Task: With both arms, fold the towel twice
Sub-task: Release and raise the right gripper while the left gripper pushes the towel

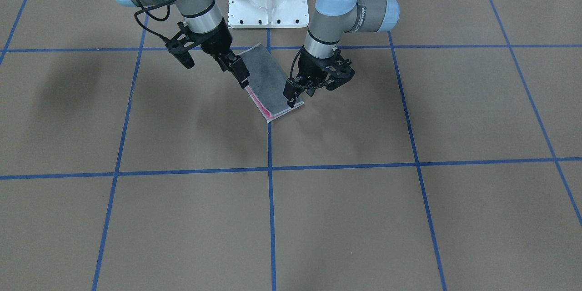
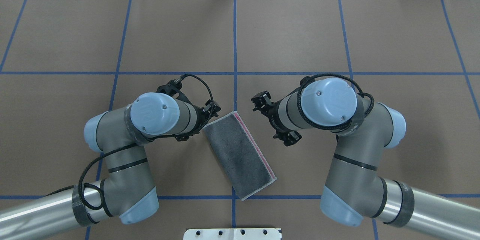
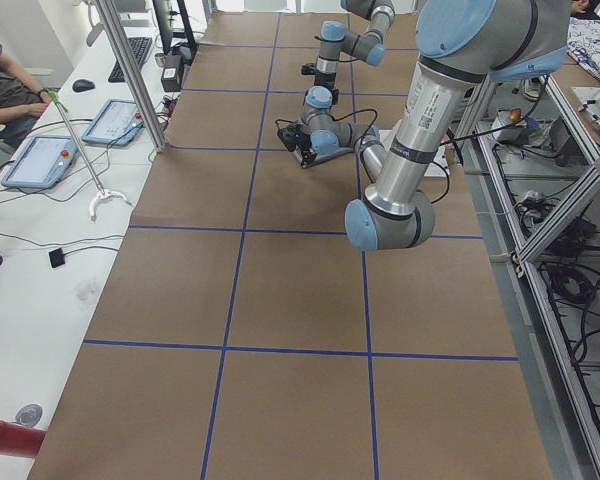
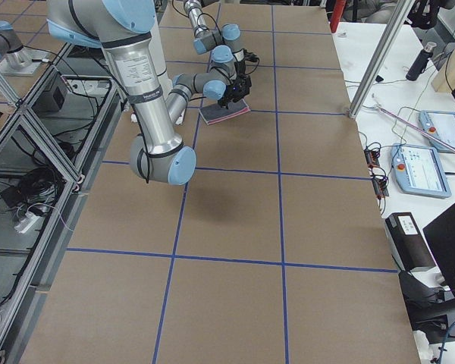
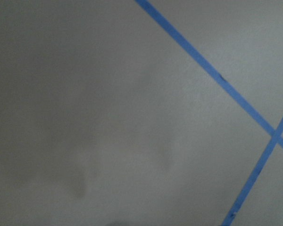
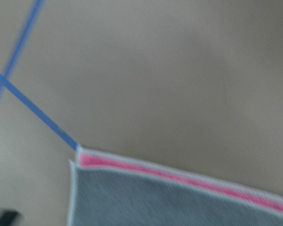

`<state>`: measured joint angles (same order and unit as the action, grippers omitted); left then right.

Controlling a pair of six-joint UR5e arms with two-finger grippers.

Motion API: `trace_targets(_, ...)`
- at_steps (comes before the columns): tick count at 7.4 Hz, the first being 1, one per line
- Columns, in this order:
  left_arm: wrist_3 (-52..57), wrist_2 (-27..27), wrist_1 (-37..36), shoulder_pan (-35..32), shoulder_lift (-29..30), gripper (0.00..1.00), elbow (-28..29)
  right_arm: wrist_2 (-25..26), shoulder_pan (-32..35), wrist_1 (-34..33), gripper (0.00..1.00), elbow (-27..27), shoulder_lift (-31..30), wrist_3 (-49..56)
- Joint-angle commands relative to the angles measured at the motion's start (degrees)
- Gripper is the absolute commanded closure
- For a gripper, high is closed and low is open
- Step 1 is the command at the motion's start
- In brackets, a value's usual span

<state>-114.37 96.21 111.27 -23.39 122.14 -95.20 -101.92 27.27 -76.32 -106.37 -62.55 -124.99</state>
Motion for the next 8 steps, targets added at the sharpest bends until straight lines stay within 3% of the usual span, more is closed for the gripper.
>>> trace_targets(1,0.0,-0.6,0.0,1.9,-0.2,0.43,-0.1,0.1,2.0,0.5,0.0,3.2,0.8,3.3)
trace_targets(3,0.5,-0.6,0.0,1.9,-0.2,0.61,0.1,0.1,2.0,0.5,0.0,3.3,0.9,3.3)
trace_targets(6,0.6,-0.6,0.0,1.9,-0.2,0.62,0.5,0.0,2.1,0.5,0.0,3.4,0.9,3.4)
trace_targets(7,0.6,-0.6,0.0,1.9,-0.2,0.7,0.5,0.0,2.1,0.5,0.0,3.4,0.9,3.3)
trace_targets(8,0.6,-0.6,0.0,1.8,-0.2,0.86,0.5,0.0,2.1,0.5,0.0,3.4,0.9,3.3)
